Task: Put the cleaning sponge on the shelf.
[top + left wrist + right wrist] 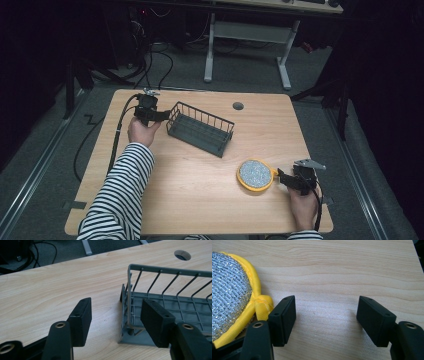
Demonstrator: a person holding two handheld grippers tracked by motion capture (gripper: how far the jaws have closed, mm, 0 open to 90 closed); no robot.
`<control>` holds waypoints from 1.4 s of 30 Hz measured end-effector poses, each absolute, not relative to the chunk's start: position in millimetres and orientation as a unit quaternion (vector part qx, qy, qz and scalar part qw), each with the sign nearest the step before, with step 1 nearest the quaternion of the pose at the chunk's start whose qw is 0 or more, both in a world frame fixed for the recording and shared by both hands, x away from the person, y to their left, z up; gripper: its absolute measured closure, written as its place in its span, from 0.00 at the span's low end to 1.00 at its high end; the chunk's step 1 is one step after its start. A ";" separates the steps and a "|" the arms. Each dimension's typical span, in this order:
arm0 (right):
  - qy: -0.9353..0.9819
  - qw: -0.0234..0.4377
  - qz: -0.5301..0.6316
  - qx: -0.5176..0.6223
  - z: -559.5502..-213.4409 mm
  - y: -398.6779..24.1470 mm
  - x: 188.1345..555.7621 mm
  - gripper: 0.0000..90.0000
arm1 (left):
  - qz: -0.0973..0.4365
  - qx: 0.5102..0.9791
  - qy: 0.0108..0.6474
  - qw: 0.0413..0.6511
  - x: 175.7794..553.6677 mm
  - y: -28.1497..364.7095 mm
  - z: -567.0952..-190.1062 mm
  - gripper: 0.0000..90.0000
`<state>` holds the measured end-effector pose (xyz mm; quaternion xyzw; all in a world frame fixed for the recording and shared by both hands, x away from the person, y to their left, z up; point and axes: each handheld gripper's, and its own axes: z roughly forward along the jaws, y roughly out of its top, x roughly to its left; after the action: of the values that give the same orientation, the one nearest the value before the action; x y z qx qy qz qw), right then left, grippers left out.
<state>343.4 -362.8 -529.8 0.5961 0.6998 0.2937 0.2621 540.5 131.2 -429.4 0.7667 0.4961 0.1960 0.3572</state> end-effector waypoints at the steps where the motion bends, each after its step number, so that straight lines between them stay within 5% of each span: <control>1: 0.700 0.262 0.294 0.596 -529.8 -362.8 343.4 0.36 | 0.194 0.766 0.496 0.360 541.0 130.8 -429.9 0.49; 22: 0.701 0.262 0.294 0.595 -529.8 -362.5 343.2 0.36 | 0.174 0.784 0.477 0.357 539.5 120.7 -436.8 0.75; 42: 0.702 0.263 0.295 0.593 -529.9 -362.5 343.2 0.36 | 0.188 0.802 0.448 0.348 486.0 113.3 -434.7 0.76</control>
<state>343.2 -362.5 -529.9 0.5928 0.7020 0.2946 0.2626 486.0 113.3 -434.7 0.8017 0.4484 0.1882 0.3476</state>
